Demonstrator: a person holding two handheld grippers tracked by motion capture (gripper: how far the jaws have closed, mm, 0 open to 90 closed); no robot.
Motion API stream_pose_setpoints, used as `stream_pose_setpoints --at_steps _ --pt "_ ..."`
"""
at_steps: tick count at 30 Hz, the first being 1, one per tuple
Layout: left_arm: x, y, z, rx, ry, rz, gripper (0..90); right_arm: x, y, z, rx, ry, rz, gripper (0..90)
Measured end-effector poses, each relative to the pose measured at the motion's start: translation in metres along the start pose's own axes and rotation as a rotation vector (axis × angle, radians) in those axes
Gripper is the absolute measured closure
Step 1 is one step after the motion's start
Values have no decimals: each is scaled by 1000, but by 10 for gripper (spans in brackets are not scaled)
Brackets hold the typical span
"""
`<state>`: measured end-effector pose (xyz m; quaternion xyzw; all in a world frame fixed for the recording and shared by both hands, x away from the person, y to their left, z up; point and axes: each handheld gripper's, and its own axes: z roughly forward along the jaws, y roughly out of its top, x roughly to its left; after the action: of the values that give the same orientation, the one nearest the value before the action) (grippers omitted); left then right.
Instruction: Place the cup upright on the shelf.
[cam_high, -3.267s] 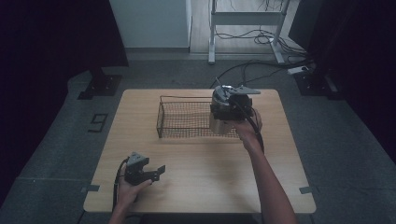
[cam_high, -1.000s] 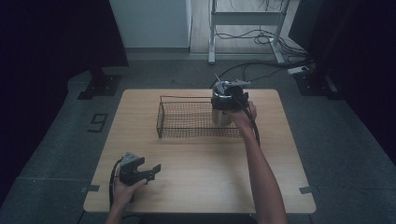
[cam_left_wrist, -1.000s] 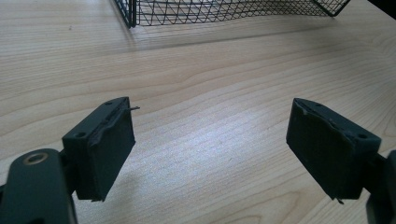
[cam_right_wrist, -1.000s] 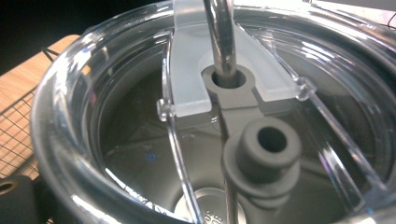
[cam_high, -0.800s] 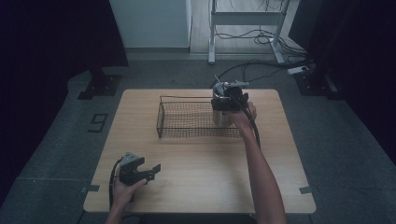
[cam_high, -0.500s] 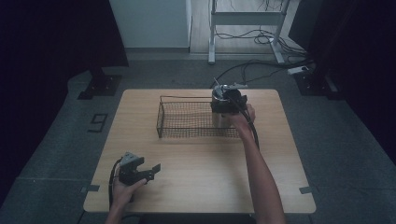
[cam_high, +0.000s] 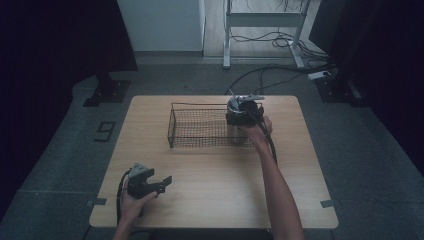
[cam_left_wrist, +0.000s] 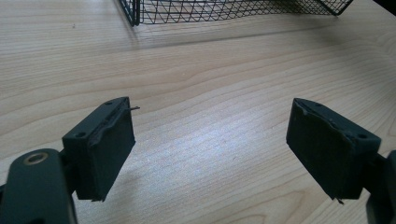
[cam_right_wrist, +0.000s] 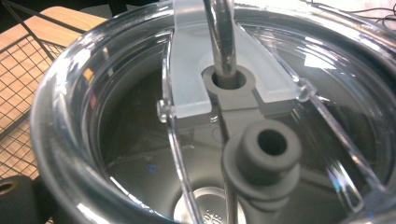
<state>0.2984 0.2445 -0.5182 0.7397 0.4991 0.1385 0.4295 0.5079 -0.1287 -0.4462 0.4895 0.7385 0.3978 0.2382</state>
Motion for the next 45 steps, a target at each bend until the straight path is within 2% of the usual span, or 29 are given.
stream_pose_setpoints --at_steps 10,12,15,27,30,33,36,41,45 --pt "0 0 0 1 1 1 154 -1 -11 6 22 -11 -13 33" --pt "-1 0 1 -1 1 -1 154 -3 -12 5 11 -5 -5 33" --pt "-1 0 1 4 0 3 154 -4 -14 4 17 4 -20 31" --pt "-3 0 1 5 -2 9 154 -4 -17 -2 23 -4 -25 25" --pt "-3 0 1 3 -2 8 155 -4 -16 -4 12 0 -9 14" --pt "-3 0 1 1 -2 7 154 -4 -13 -9 -26 -7 -3 0" --pt "-3 0 1 1 -2 9 154 -2 -10 -15 -59 -11 -3 0" --pt "-3 1 0 -1 -3 9 154 -2 -9 -23 -68 -21 -1 0" --pt "-3 1 -1 -4 -2 8 154 -1 -6 -34 -110 -21 -2 0"
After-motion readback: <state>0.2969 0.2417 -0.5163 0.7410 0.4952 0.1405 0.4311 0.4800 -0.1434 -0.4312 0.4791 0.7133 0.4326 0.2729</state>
